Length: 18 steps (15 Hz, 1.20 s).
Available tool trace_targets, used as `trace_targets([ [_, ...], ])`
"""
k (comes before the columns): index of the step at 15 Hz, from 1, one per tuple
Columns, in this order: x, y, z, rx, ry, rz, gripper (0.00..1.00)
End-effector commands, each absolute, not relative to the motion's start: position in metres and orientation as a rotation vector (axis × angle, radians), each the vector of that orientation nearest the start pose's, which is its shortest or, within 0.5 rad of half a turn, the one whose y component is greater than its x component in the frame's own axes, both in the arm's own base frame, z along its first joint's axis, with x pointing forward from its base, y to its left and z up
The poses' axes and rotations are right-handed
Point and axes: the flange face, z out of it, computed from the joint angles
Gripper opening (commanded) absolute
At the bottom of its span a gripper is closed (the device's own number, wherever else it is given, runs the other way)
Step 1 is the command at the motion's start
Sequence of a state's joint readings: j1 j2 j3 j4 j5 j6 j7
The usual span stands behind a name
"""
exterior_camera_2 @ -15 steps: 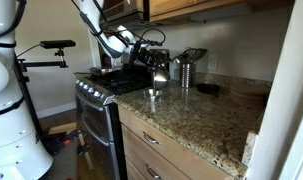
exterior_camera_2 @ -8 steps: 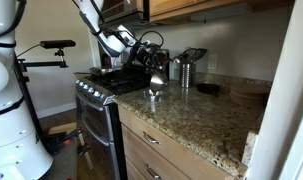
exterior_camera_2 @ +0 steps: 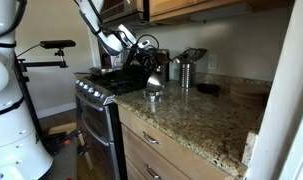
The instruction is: Take the bowl on the right and pour the beans into the bowl on the left
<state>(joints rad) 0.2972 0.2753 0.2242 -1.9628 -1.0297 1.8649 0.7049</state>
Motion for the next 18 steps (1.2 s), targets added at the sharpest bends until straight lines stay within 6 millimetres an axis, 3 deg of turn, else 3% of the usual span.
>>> trace_targets([
  [1,0.543,0.23,0.34,2.244,0.199,0.299,0.08],
  [18,0.54,0.239,0.326,2.335,-0.39,0.339,0.08],
])
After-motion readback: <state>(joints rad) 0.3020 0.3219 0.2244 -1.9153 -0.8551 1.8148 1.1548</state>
